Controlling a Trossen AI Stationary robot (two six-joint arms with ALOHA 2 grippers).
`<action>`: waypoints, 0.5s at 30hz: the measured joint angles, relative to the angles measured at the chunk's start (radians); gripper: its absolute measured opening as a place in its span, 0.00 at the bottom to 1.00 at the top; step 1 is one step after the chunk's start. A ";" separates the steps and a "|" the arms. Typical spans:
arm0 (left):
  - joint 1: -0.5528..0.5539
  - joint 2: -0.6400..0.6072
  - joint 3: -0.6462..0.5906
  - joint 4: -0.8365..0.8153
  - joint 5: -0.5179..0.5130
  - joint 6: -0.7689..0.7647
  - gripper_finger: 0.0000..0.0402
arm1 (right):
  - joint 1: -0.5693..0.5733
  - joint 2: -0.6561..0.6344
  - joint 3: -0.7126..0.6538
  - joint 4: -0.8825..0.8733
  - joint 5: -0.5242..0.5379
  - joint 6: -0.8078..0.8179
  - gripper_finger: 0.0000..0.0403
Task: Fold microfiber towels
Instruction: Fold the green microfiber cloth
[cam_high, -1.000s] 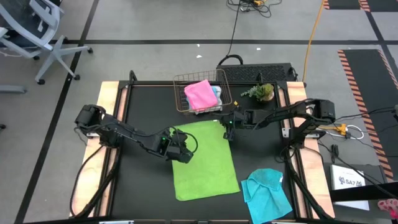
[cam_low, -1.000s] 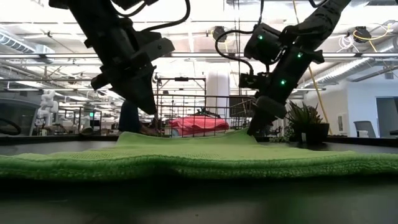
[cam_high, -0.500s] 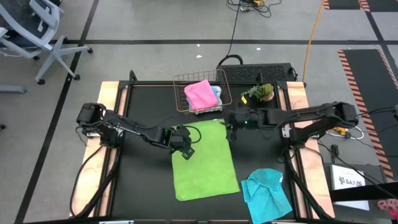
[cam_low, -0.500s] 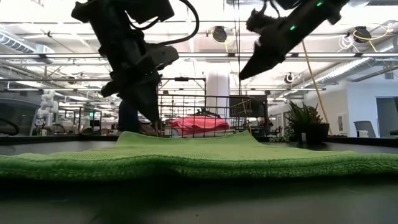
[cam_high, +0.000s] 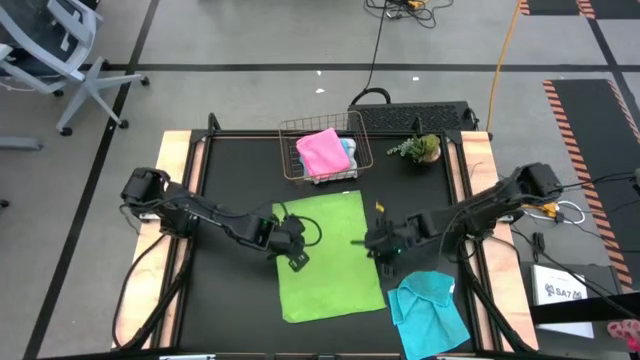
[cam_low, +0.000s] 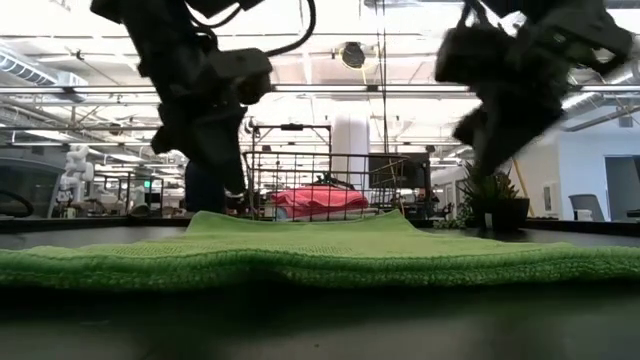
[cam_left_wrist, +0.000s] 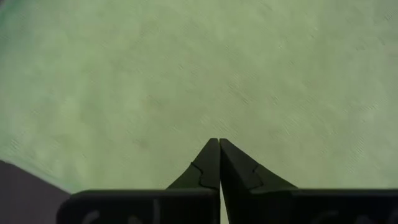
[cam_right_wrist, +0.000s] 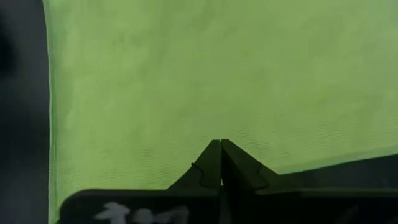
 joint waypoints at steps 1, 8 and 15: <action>-0.011 0.000 0.000 -0.001 0.000 -0.011 0.01 | 0.016 0.020 -0.008 0.025 0.000 0.018 0.00; -0.074 0.000 0.000 -0.007 0.001 -0.102 0.00 | 0.087 0.156 -0.054 0.221 0.003 0.096 0.00; -0.145 0.000 0.000 -0.047 0.012 -0.171 0.00 | 0.136 0.255 -0.053 0.407 0.010 0.163 0.00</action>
